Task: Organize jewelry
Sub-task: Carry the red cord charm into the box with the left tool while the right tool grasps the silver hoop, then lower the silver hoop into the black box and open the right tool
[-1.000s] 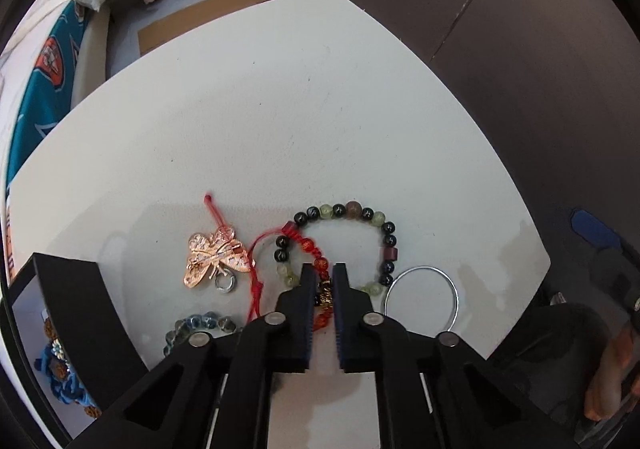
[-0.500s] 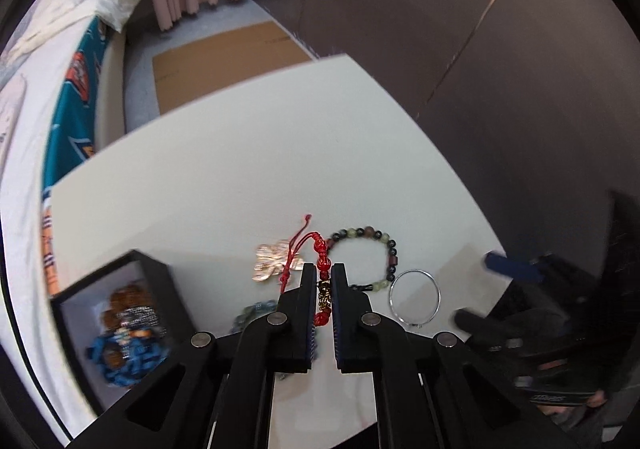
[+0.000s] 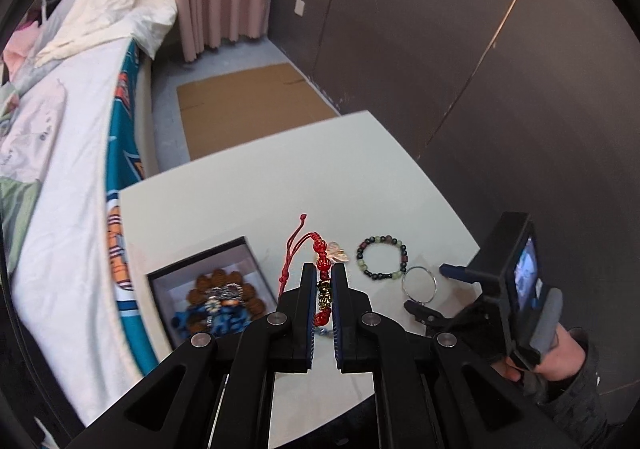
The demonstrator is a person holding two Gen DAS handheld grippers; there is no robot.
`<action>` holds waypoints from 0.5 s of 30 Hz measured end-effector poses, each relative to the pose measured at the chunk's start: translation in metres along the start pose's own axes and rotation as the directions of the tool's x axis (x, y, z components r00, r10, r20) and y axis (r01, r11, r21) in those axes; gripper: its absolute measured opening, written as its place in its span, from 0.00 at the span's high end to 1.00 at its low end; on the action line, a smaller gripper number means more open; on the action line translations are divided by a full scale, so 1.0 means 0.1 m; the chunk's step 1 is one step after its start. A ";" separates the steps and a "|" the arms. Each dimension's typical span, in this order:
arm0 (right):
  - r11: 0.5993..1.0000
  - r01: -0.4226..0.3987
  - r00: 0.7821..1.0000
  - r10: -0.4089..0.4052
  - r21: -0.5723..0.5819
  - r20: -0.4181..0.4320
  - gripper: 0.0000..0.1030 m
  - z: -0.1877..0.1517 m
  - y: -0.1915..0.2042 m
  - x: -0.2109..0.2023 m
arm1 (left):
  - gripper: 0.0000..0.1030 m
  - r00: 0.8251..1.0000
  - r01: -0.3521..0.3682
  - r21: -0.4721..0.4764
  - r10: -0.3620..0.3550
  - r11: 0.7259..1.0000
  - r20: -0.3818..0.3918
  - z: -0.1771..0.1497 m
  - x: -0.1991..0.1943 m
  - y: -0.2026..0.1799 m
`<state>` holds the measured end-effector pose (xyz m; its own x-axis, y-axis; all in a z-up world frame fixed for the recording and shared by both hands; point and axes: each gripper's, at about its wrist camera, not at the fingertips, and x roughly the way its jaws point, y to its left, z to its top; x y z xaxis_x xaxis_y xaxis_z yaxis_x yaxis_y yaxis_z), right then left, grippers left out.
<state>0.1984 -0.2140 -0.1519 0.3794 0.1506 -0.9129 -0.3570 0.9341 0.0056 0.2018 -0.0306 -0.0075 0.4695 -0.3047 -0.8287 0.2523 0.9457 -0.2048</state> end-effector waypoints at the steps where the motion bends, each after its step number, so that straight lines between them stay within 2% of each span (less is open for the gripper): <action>1: 1.000 -0.003 1.000 0.003 0.008 0.002 0.42 0.00 -0.01 -0.02 | 0.93 1.000 -0.002 -0.002 0.002 1.000 0.007 -0.01 -0.07 0.04; 2: 1.000 -0.008 1.000 0.008 0.013 0.006 0.52 -0.01 -0.01 -0.04 | 0.93 1.000 -0.009 -0.005 0.009 1.000 0.017 -0.03 -0.12 0.08; 8: 1.000 -0.025 0.998 0.024 0.017 0.055 0.53 -0.04 0.08 -0.25 | 0.93 1.000 -0.023 -0.049 0.024 0.999 0.019 -0.14 -0.16 0.31; 11: 0.995 -0.084 0.991 0.079 0.048 0.105 0.53 -0.02 0.07 -0.40 | 0.93 1.000 -0.018 -0.088 0.018 0.996 0.001 -0.17 -0.06 0.39; 14: 0.984 -0.162 0.975 0.148 0.071 0.163 0.53 -0.02 0.12 -0.59 | 0.92 1.000 -0.017 -0.148 0.018 0.989 0.000 -0.18 0.03 0.52; 15: 0.979 -0.192 0.967 0.175 0.075 0.187 0.53 -0.02 0.14 -0.65 | 0.89 1.000 -0.012 -0.161 0.012 0.987 -0.002 -0.18 0.04 0.56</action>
<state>0.1666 -0.2118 -0.0931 0.4639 0.3695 -0.8051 -0.3578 0.9096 0.2113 0.2020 0.0232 -0.0316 0.4709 -0.2936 -0.8319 0.1073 0.9551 -0.2763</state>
